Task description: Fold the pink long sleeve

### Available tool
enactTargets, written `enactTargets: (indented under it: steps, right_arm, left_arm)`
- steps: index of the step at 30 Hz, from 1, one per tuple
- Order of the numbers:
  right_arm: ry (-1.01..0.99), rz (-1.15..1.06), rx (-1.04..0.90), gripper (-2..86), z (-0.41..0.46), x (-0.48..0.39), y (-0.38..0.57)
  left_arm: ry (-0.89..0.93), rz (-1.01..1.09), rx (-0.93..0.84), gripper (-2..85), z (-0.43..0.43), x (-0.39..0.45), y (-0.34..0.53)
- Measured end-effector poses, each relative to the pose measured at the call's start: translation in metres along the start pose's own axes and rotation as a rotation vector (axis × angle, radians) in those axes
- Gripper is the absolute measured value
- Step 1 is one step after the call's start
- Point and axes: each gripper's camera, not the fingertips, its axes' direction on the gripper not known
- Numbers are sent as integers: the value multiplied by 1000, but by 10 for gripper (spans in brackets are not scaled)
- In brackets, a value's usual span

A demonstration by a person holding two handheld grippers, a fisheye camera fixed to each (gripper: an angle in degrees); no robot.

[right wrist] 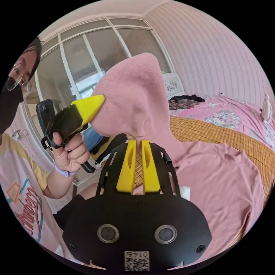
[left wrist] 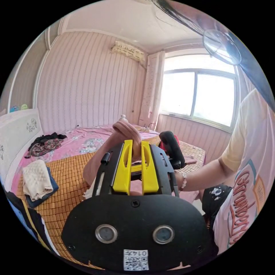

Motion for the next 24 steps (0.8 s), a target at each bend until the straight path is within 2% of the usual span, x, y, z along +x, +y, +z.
enactTargets:
  steps: [3,5,8,11,16,19,21,24]
  right_arm:
    - [218,132,-69,54,-78,26,69]
    - [376,339,-261,75,-119,47,139]
    - [466,500,-356,85,-156,45,199]
    - [530,385,-368,89,-152,25,205]
    - [520,121,-443,103,-94,16,186]
    - [526,94,-561,86,-60,29,193]
    - [490,92,-548,58,-62,33,190]
    - [426,137,-547,20,-82,42,171]
  left_arm:
    - [178,-70,-68,64,50,32,28]
    - [237,-188,-177,68,79,35,58]
    - [189,-302,-377,77,109,28,105]
    - [71,-351,-516,78,117,8,129]
    - [-106,-382,-607,75,130,-23,135]
    - [-192,-348,-694,55,156,-29,137]
    - [-279,-291,-828,42,181,-27,144]
    - [-281,-280,-753,39,183,-22,147]
